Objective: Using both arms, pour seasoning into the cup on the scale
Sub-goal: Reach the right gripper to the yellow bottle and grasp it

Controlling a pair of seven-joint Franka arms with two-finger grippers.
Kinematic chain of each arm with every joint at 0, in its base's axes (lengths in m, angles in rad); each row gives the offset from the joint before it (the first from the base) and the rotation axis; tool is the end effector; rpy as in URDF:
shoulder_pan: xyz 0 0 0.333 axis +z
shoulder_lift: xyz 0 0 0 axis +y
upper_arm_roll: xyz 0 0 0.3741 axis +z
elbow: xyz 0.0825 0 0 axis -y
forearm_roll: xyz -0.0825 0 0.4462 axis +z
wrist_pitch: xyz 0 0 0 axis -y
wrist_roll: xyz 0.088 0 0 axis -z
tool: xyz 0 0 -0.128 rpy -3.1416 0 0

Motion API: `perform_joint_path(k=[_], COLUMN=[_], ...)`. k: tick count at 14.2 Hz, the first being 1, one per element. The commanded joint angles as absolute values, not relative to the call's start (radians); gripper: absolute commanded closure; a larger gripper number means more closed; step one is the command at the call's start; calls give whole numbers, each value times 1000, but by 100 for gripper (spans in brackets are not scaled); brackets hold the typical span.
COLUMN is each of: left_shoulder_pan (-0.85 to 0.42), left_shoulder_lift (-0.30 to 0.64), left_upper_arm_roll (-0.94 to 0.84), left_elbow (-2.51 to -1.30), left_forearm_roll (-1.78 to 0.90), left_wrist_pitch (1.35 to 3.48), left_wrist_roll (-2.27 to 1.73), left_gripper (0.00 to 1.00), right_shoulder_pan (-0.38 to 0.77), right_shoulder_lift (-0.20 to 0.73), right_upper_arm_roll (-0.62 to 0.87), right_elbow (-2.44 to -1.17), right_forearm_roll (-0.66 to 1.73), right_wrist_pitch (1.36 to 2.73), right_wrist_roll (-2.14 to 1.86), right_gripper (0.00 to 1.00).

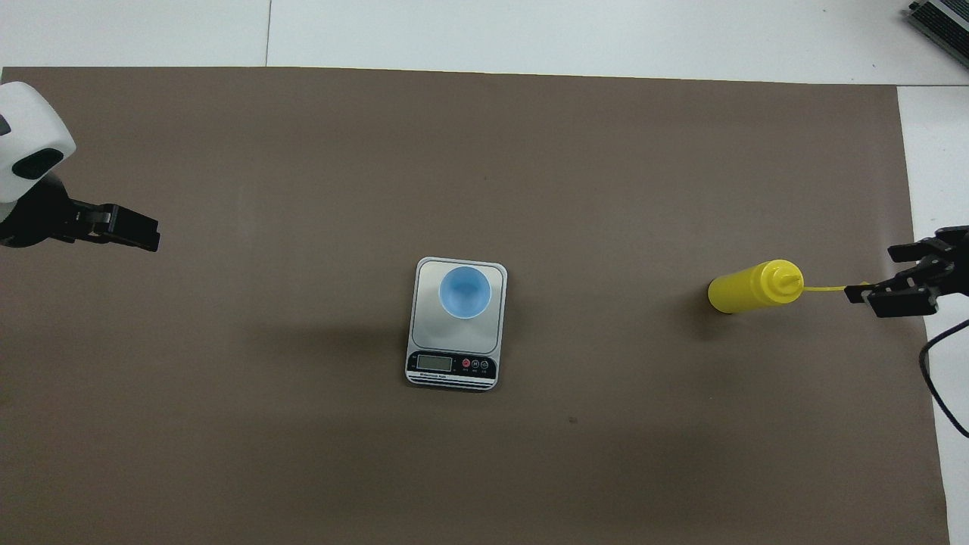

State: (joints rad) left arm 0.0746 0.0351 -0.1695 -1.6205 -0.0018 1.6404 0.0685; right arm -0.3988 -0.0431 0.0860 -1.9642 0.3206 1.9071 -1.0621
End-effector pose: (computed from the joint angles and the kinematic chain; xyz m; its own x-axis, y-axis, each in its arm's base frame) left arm 0.6304 -0.0585 0.6194 0.9866 -0.1625 -0.0141 -0.1624 -0.9867 0.0087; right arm 0.5815 -0.1570 0.5096 0.7904 0.5632 0.2410 0.6055 -0.7778 -0.1683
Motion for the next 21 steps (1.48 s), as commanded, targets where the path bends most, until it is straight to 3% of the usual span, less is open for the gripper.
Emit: perform_joint_path(k=[1, 4, 10, 14, 18, 21], left_shoulder_pan=[86, 77, 87, 87, 87, 87], left_shoulder_lift=[2, 2, -8, -8, -8, -8], left_upper_arm_roll=[-175, -173, -172, -172, -172, -172], left_elbow=[-1654, -1648, -1651, -1651, -1651, -1651], left_forearm_roll=[-3, -2, -2, -2, -2, -2], left_wrist_pitch=[1631, 1640, 1637, 1637, 1637, 1637], left_wrist_roll=[81, 68, 67, 67, 67, 67], left_gripper=[0, 0, 0, 0, 0, 0], right_shoulder_pan=[-458, -540, -529, -438, -287, -281], right_shoulder_lift=[-55, -20, 43, 43, 54, 52], right_upper_arm_roll=[95, 94, 95, 95, 95, 95], right_elbow=[-2049, -2147, -2224, -2284, -2312, -2322], right_forearm_roll=[420, 541, 793, 918, 1070, 1080], right_wrist_pitch=[1960, 2017, 2068, 2127, 2281, 2295], right_wrist_roll=[-1259, -1532, -1774, -1867, -1868, -1870], right_gripper=[0, 0, 0, 0, 0, 0])
